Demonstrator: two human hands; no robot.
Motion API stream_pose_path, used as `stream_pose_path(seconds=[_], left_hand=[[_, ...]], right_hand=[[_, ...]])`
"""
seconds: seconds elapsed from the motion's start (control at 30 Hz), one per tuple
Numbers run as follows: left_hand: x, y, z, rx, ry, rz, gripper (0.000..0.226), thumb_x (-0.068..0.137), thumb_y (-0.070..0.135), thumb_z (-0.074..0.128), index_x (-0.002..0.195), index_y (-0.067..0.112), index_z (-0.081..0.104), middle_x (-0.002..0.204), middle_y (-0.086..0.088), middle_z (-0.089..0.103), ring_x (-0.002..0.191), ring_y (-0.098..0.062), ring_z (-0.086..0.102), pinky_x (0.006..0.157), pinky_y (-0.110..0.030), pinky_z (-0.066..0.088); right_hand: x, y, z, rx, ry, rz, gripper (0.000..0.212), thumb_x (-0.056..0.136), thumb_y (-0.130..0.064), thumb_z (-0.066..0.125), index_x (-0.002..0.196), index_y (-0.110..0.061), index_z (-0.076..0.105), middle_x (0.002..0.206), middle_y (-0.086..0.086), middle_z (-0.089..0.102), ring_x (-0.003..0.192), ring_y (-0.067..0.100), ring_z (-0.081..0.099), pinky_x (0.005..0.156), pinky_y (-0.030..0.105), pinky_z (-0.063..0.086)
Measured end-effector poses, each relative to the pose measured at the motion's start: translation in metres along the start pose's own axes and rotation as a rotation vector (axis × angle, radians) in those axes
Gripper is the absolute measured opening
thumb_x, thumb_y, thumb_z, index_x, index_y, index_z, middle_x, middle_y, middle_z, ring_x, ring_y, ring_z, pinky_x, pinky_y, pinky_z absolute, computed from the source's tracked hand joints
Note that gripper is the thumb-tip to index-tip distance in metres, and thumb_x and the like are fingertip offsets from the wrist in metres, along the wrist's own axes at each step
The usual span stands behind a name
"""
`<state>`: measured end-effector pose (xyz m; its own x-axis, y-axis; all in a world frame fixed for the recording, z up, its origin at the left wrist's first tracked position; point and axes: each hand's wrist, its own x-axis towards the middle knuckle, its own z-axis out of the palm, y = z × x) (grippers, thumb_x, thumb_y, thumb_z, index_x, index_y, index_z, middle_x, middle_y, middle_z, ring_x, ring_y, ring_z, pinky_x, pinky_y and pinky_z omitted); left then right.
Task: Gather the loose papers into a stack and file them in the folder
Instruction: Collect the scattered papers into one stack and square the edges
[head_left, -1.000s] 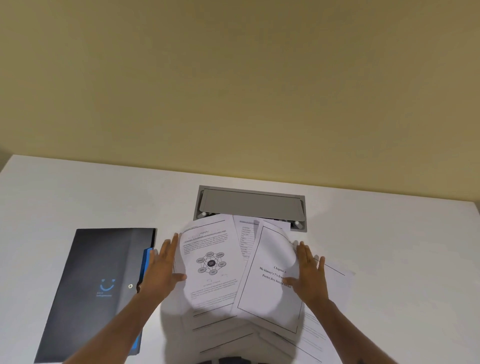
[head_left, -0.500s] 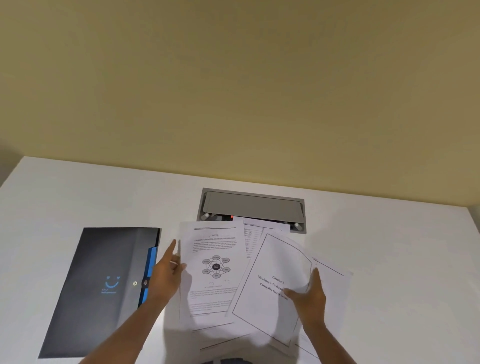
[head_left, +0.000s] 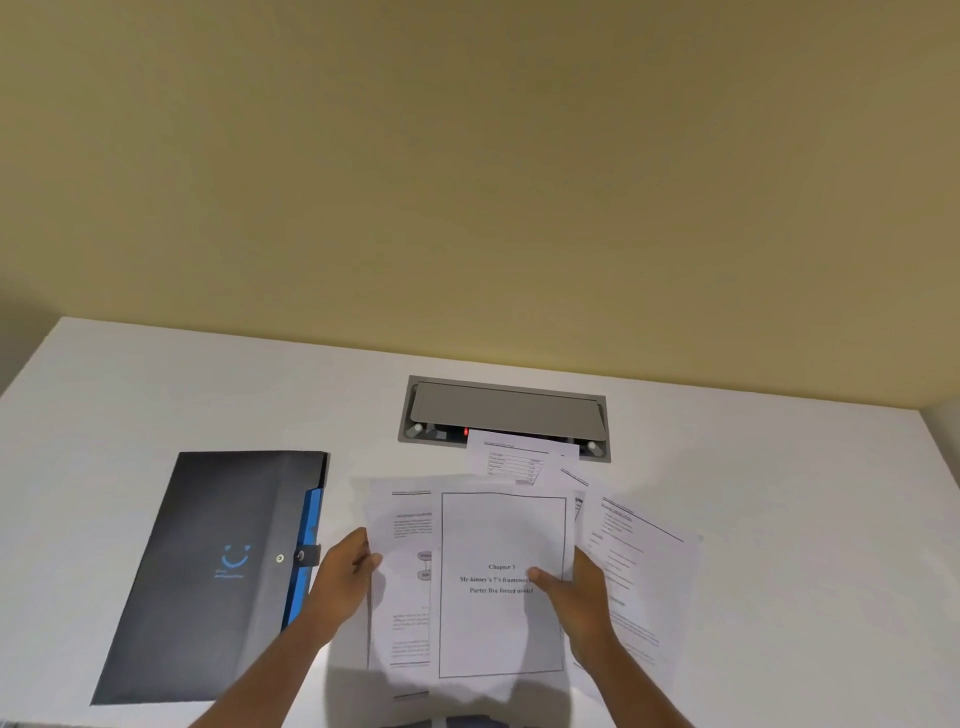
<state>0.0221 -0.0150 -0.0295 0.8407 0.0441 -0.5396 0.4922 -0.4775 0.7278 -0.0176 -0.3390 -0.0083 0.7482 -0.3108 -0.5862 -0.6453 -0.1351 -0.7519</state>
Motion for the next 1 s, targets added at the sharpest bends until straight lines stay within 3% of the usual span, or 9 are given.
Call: stream_pose_path(seconds=[0.07, 0.2, 0.3, 0.43, 0.53, 0.7, 0.8, 0.9, 1.0], left_hand=[[-0.008, 0.0, -0.001, -0.042, -0.032, 0.004, 0.022, 0.1, 0.014, 0.057, 0.103, 0.035, 0.053, 0.108, 0.021, 0.064, 0.095, -0.015, 0.068, 0.063, -0.008, 0.054], [-0.019, -0.006, 0.0, -0.057, -0.045, -0.015, 0.023, 0.102, 0.019, 0.054, 0.119, 0.035, 0.052, 0.114, 0.016, 0.063, 0.1, -0.018, 0.065, 0.081, -0.018, 0.054], [-0.028, -0.009, 0.003, -0.066, -0.032, -0.026, 0.031, 0.102, 0.022, 0.055, 0.132, 0.029, 0.052, 0.107, 0.009, 0.065, 0.091, -0.017, 0.066, 0.073, -0.014, 0.053], [-0.039, -0.014, 0.008, -0.132, -0.053, -0.058, 0.031, 0.102, 0.02, 0.053, 0.132, 0.029, 0.055, 0.111, 0.007, 0.068, 0.098, -0.019, 0.067, 0.087, -0.029, 0.058], [-0.051, -0.012, 0.011, -0.248, -0.092, -0.114, 0.021, 0.105, 0.025, 0.048, 0.114, 0.04, 0.06, 0.12, 0.01, 0.069, 0.114, -0.021, 0.065, 0.093, -0.034, 0.054], [-0.069, -0.004, 0.02, -0.396, -0.09, -0.304, 0.068, 0.1, 0.059, 0.037, 0.159, 0.029, 0.023, 0.167, 0.004, 0.027, 0.153, -0.026, 0.027, 0.122, -0.047, 0.025], [-0.077, 0.003, 0.029, -0.323, -0.112, -0.207, 0.068, 0.096, 0.059, 0.05, 0.155, 0.033, 0.027, 0.162, 0.004, 0.034, 0.151, -0.027, 0.031, 0.118, -0.048, 0.03], [-0.084, 0.016, 0.033, -0.31, -0.061, -0.053, 0.041, 0.097, 0.038, 0.062, 0.132, 0.045, 0.043, 0.141, 0.01, 0.055, 0.139, -0.028, 0.05, 0.107, -0.047, 0.047], [-0.096, 0.04, 0.029, -0.411, 0.05, 0.068, 0.04, 0.098, 0.032, 0.062, 0.121, 0.061, 0.047, 0.122, 0.023, 0.066, 0.118, -0.016, 0.065, 0.082, -0.03, 0.062]], right_hand=[[-0.002, 0.0, 0.008, 0.006, -0.019, -0.002, 0.047, 0.083, -0.008, 0.087, 0.119, -0.032, 0.07, 0.112, -0.011, 0.08, 0.108, 0.015, 0.075, 0.083, 0.021, 0.06], [-0.008, -0.001, 0.019, -0.01, -0.075, 0.007, 0.049, 0.084, -0.015, 0.088, 0.125, -0.033, 0.066, 0.121, -0.008, 0.077, 0.117, 0.019, 0.071, 0.105, 0.044, 0.058], [-0.014, 0.001, 0.025, -0.026, -0.117, 0.017, 0.058, 0.088, -0.021, 0.085, 0.14, -0.023, 0.059, 0.135, -0.003, 0.07, 0.13, 0.022, 0.062, 0.117, 0.051, 0.049], [-0.025, 0.0, 0.032, -0.019, -0.132, 0.013, 0.039, 0.091, -0.019, 0.081, 0.117, -0.034, 0.057, 0.121, -0.008, 0.068, 0.116, 0.011, 0.064, 0.087, 0.023, 0.055], [-0.033, 0.001, 0.036, 0.033, -0.105, 0.024, 0.048, 0.091, -0.013, 0.081, 0.121, -0.033, 0.049, 0.121, -0.012, 0.063, 0.108, -0.002, 0.06, 0.075, 0.012, 0.05], [-0.049, 0.001, 0.04, 0.066, -0.124, -0.001, 0.046, 0.091, -0.015, 0.081, 0.124, -0.034, 0.056, 0.119, -0.016, 0.068, 0.109, -0.006, 0.063, 0.069, 0.01, 0.056], [-0.057, 0.0, 0.041, 0.082, -0.152, -0.025, 0.036, 0.09, -0.016, 0.082, 0.118, -0.036, 0.07, 0.109, -0.021, 0.08, 0.106, 0.001, 0.074, 0.075, 0.013, 0.058], [-0.066, -0.008, 0.039, 0.126, -0.138, -0.059, 0.034, 0.087, -0.02, 0.086, 0.116, -0.035, 0.074, 0.107, -0.019, 0.082, 0.101, 0.005, 0.078, 0.077, 0.021, 0.063], [-0.075, -0.021, 0.035, 0.198, -0.106, -0.134, 0.034, 0.085, -0.023, 0.087, 0.113, -0.037, 0.075, 0.108, -0.014, 0.083, 0.1, 0.008, 0.08, 0.075, 0.022, 0.066]])
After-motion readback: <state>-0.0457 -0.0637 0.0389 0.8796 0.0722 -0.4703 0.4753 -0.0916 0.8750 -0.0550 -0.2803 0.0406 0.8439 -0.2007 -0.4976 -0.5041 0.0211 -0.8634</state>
